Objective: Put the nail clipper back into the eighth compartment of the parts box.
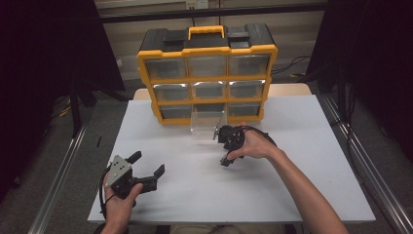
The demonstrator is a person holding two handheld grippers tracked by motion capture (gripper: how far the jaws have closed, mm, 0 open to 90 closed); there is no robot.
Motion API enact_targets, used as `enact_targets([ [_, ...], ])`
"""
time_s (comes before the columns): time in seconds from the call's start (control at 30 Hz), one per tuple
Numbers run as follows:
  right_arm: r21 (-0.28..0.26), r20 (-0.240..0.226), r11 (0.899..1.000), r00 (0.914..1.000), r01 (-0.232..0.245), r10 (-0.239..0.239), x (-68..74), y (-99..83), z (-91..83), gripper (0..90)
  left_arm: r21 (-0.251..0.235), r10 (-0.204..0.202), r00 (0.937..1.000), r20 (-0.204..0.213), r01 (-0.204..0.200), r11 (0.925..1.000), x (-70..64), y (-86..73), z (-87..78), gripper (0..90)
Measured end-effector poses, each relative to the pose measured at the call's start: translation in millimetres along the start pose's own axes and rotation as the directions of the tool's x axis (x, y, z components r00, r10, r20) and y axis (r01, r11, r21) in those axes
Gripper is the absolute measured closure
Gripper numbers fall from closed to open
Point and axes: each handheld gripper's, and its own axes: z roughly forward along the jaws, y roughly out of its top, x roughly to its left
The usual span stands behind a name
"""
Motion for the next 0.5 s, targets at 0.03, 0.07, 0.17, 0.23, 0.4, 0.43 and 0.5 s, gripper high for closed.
enact_targets([
  [0.03, 0.003, 0.0, 1.0, 1.0, -0.005, 0.005, -0.3, -0.5, 0.1, 29.4, 0.001, -0.001, 1.0, -0.002, 0.001, 1.0, 0.1, 0.0, -0.2, 3.8],
  [0.07, 0.0, 0.0, 1.0, 1.0, -0.002, 0.002, -1.4, -1.2, 0.7, 30.9, -0.002, -0.004, 1.0, 0.002, 0.004, 1.0, 0.5, -0.1, 0.0, 3.8],
  [0.17, 0.008, 0.009, 1.0, 0.9999, -0.011, 0.011, -1.5, -3.1, -0.2, 38.6, -0.001, -0.004, 1.0, -0.001, 0.004, 1.0, 0.4, -0.1, 0.0, 3.8],
  [0.23, 0.012, 0.004, 1.0, 0.9999, -0.014, 0.014, -2.2, -4.2, -1.9, 46.3, -0.001, 0.002, 1.0, -0.007, -0.002, 1.0, 1.0, 0.0, -0.4, 3.8],
  [0.4, 0.007, 0.011, 1.0, 0.9998, 0.015, -0.015, -0.3, -5.1, -1.9, 51.9, 0.001, 0.003, 1.0, -0.008, -0.003, 1.0, 1.6, 0.0, -0.4, 3.8],
  [0.43, 0.01, 0.007, 1.0, 0.9998, 0.018, -0.018, 0.6, -4.3, -2.0, 54.3, 0.003, -0.002, 1.0, -0.007, 0.002, 1.0, 1.1, -0.2, -0.2, 3.8],
  [0.5, 0.001, -0.003, 0.999, 0.9993, 0.038, -0.037, 0.8, -3.7, -1.5, 59.5, 0.001, -0.003, 1.0, -0.003, 0.003, 1.0, 0.7, -0.2, 0.0, 3.8],
])
